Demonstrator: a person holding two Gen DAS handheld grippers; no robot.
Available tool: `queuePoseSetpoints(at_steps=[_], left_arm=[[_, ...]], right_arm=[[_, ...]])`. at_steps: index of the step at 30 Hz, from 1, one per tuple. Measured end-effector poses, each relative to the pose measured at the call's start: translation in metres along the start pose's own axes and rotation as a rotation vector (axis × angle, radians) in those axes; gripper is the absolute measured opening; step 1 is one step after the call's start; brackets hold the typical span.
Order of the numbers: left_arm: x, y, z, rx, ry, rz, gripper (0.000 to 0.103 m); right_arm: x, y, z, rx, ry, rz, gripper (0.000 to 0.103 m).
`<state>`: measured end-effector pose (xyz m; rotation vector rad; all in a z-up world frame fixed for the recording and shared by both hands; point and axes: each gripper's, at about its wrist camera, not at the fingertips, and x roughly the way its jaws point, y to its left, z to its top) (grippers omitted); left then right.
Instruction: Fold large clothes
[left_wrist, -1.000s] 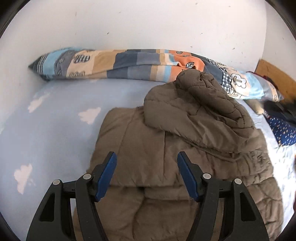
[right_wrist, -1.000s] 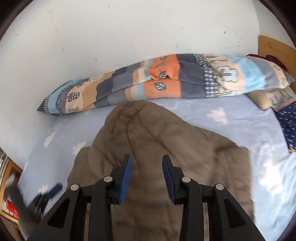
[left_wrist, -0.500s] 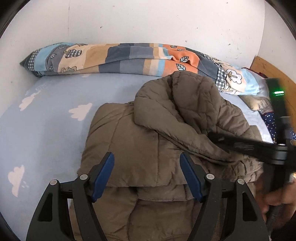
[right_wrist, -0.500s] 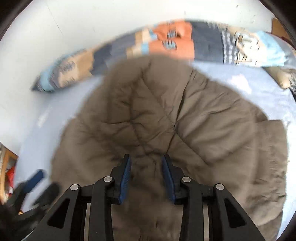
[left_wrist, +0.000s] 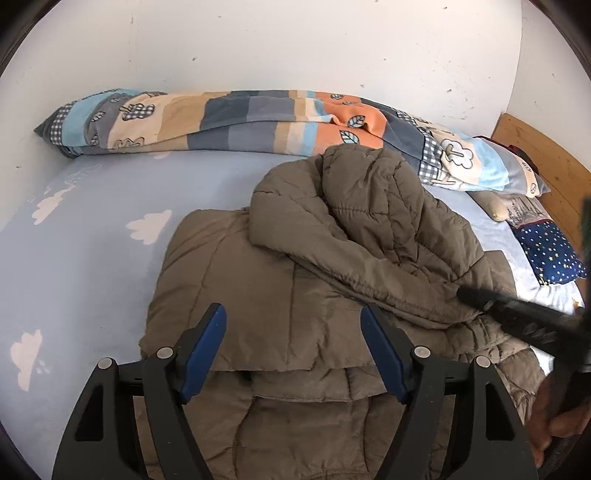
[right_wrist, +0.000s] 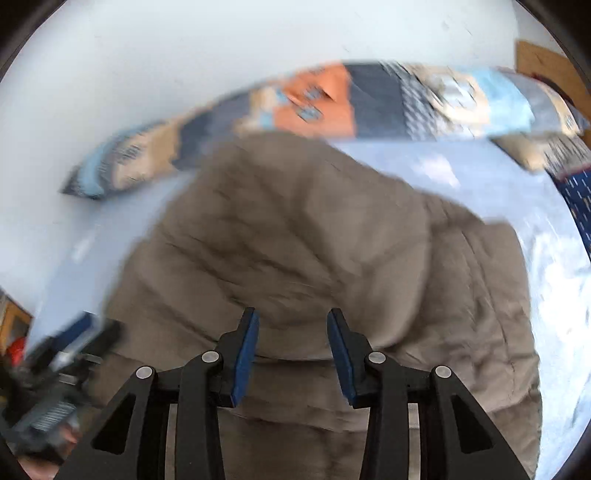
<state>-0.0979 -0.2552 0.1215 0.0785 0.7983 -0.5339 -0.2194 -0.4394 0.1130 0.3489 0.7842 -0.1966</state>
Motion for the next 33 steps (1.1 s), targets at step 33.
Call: queuePoseSetpoints(at_steps=[33], left_arm=[[0.003, -0.029, -0.02, 0.155, 0.018, 0.055, 0.075]], right_arm=[[-0.038, -0.052, -0.067, 0.17, 0.134, -0.092, 0.049]])
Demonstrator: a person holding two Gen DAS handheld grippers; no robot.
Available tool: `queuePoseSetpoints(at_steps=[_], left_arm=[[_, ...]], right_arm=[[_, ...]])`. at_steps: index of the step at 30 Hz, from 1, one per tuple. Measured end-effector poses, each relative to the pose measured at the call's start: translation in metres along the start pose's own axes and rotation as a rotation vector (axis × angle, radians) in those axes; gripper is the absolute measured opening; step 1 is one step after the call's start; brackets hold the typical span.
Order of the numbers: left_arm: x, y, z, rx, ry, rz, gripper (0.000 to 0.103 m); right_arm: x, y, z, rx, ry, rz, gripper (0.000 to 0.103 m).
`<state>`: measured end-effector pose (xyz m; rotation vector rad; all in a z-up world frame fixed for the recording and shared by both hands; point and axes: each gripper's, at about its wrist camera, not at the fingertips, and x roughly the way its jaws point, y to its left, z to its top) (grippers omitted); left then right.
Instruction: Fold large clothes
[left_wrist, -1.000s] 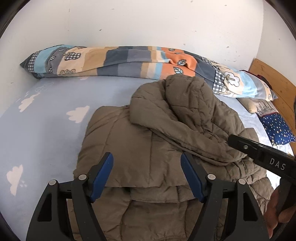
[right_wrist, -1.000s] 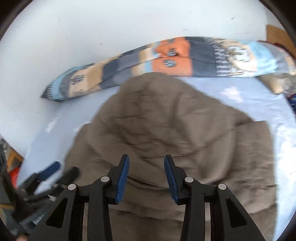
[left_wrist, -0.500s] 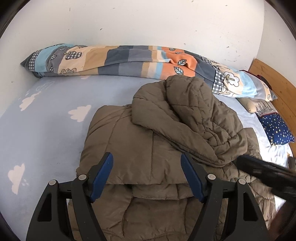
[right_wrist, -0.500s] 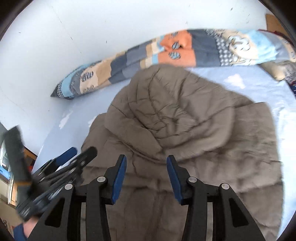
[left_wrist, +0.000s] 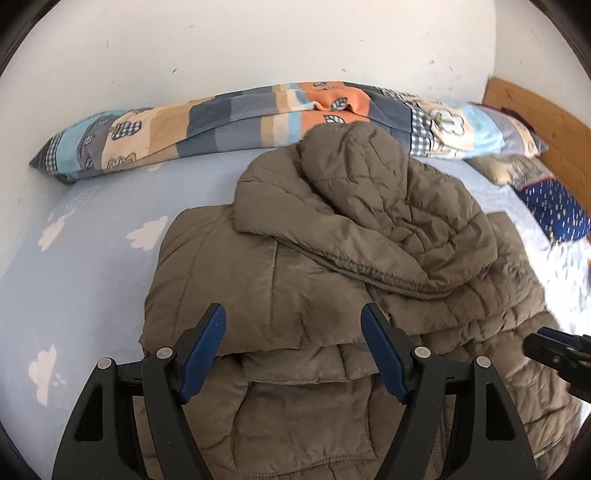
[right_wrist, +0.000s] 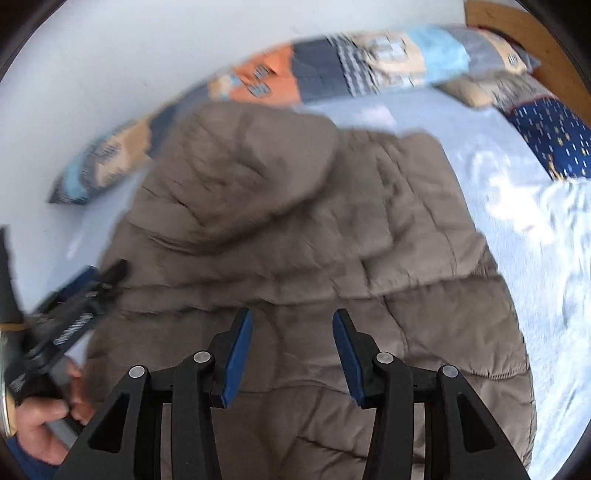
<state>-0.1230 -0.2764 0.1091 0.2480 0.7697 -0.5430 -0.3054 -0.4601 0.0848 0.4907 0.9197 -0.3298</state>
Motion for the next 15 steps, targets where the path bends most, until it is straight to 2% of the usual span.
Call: queuePoseSetpoints(at_steps=[7, 12, 15], left_arm=[[0.023, -0.01, -0.008, 0.039, 0.062, 0.019, 0.075], [0.034, -0.014, -0.013, 0.055, 0.095, 0.053, 0.083], [0.043, -0.011, -0.017, 0.049, 0.145, 0.063, 0.09]], right_arm=[[0.036, -0.007, -0.004, 0.003, 0.124, -0.058, 0.049], [0.047, -0.002, -0.006, -0.029, 0.148, -0.09, 0.054], [0.052, 0.0, -0.007, -0.056, 0.153, -0.112, 0.056]])
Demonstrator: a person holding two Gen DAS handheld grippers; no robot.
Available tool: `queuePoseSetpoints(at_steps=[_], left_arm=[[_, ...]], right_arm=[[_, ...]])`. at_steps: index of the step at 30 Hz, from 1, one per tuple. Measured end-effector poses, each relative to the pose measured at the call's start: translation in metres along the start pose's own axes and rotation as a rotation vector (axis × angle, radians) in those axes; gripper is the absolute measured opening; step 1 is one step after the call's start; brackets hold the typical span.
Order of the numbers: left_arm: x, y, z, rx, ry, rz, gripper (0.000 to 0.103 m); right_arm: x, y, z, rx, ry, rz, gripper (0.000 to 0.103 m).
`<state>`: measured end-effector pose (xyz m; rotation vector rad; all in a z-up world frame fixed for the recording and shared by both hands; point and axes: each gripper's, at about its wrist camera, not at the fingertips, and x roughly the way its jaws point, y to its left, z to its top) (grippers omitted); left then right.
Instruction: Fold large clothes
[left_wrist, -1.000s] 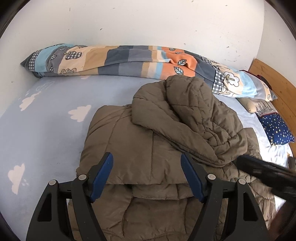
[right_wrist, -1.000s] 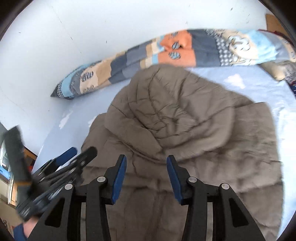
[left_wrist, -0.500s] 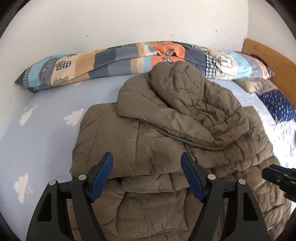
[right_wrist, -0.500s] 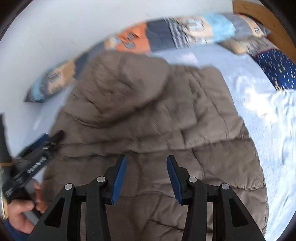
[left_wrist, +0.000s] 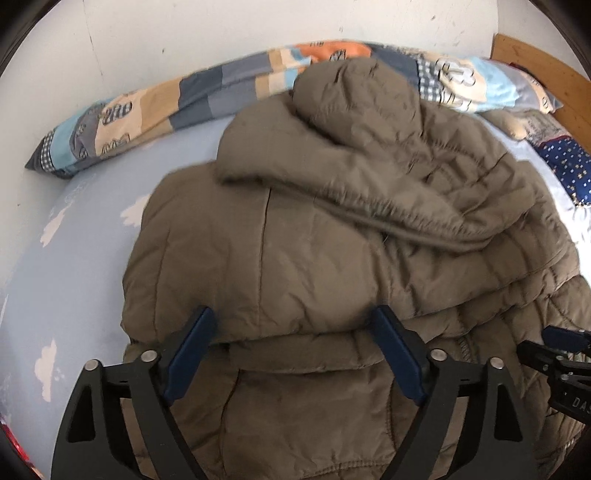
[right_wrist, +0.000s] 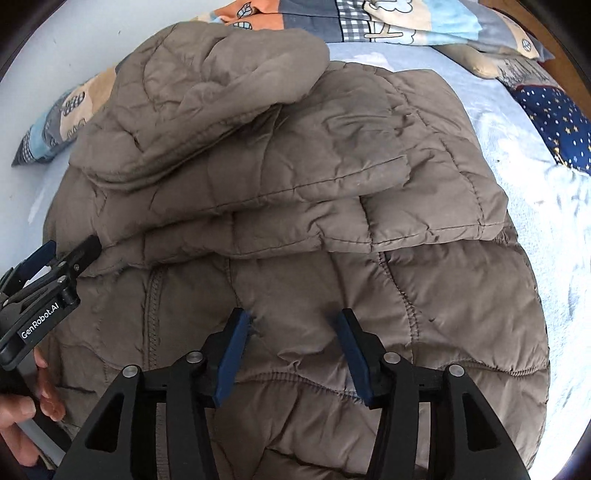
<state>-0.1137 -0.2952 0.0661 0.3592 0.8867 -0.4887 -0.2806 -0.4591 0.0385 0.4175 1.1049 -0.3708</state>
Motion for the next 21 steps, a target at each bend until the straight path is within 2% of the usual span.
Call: queuePoseSetpoints(at_steps=[2, 4, 6, 9, 12, 16, 21], left_arm=[[0.007, 0.003, -0.003, -0.016, 0.042, -0.014, 0.092], [0.008, 0.007, -0.003, -0.035, 0.05, -0.034, 0.092], [0.003, 0.007, -0.003, -0.035, 0.037, -0.036, 0.092], [-0.008, 0.007, -0.002, -0.043, -0.001, -0.061, 0.092], [-0.017, 0.007, -0.001, -0.059, -0.029, -0.098, 0.092], [-0.025, -0.003, -0.001, -0.033, -0.061, -0.109, 0.092], [-0.027, -0.016, -0.006, 0.014, -0.06, -0.105, 0.092]], right_arm=[[0.001, 0.001, 0.0, -0.006, 0.002, -0.004, 0.057], [0.001, 0.001, 0.001, -0.006, 0.001, -0.004, 0.058], [-0.001, 0.005, 0.001, -0.003, -0.01, -0.007, 0.058], [-0.022, 0.013, 0.0, -0.018, -0.078, 0.047, 0.058], [-0.032, 0.023, -0.001, -0.067, -0.119, 0.015, 0.058], [-0.024, 0.021, -0.002, -0.051, -0.078, 0.043, 0.058], [-0.016, 0.01, -0.009, -0.047, -0.032, 0.051, 0.058]])
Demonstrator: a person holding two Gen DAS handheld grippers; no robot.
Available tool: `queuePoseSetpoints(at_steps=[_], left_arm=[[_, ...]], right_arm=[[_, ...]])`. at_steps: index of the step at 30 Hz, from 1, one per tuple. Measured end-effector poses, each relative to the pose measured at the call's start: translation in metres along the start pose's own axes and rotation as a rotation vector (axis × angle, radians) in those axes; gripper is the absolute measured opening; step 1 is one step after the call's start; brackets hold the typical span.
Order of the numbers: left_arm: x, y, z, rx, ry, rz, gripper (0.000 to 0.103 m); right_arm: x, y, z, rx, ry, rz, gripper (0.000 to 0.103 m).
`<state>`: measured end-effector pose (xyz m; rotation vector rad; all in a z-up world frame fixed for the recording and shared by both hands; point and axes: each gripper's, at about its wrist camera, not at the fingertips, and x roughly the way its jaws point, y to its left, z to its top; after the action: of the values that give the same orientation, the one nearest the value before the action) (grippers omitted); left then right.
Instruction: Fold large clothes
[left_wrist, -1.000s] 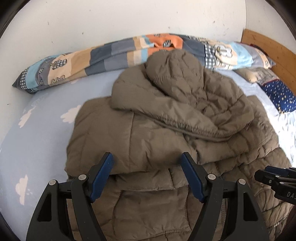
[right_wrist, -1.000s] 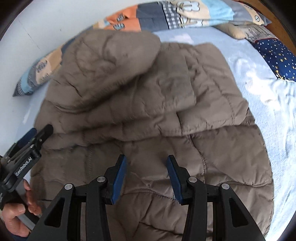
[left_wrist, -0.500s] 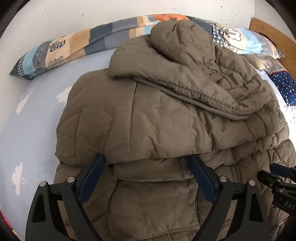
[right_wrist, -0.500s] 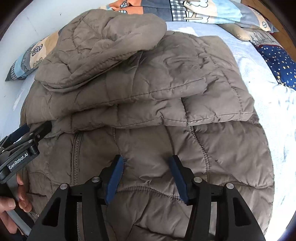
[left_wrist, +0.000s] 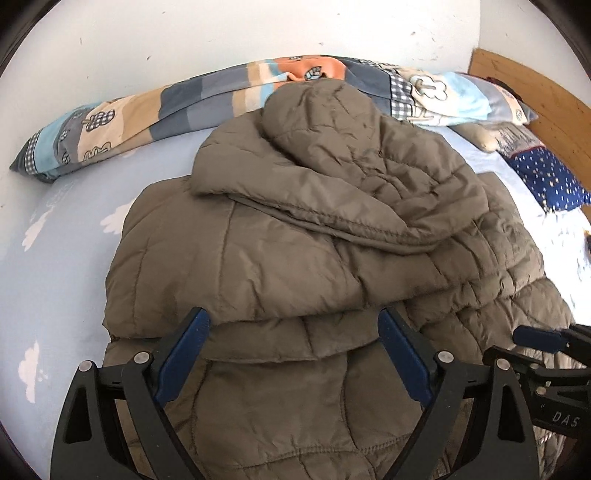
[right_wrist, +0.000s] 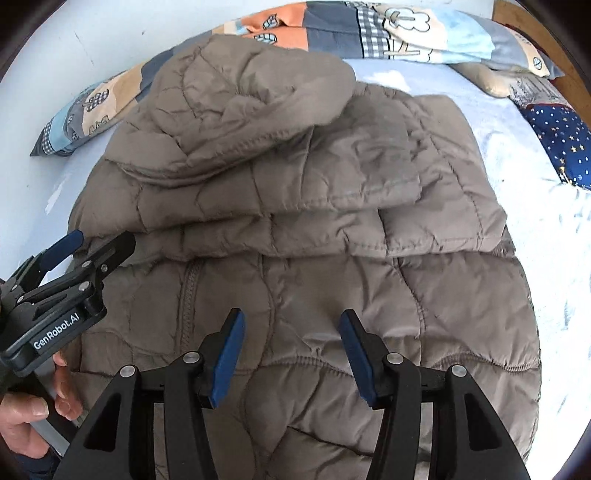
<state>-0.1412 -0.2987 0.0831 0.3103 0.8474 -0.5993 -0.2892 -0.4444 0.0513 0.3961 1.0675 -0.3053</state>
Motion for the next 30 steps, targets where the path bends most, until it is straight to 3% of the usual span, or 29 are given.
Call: queuePoseSetpoints(at_steps=[6, 11, 30], left_arm=[[0.02, -0.01, -0.012, 0.042, 0.066, 0.025, 0.092], [0.025, -0.018, -0.018, 0.096, 0.06, 0.073, 0.094], [0.012, -0.026, -0.02, 0.138, 0.03, 0.038, 0.094]], right_arm=[[0.005, -0.006, -0.01, -0.015, 0.044, 0.011, 0.058], [0.002, -0.008, -0.013, -0.007, 0.046, 0.021, 0.058], [-0.02, -0.005, -0.011, -0.023, 0.016, 0.059, 0.058]])
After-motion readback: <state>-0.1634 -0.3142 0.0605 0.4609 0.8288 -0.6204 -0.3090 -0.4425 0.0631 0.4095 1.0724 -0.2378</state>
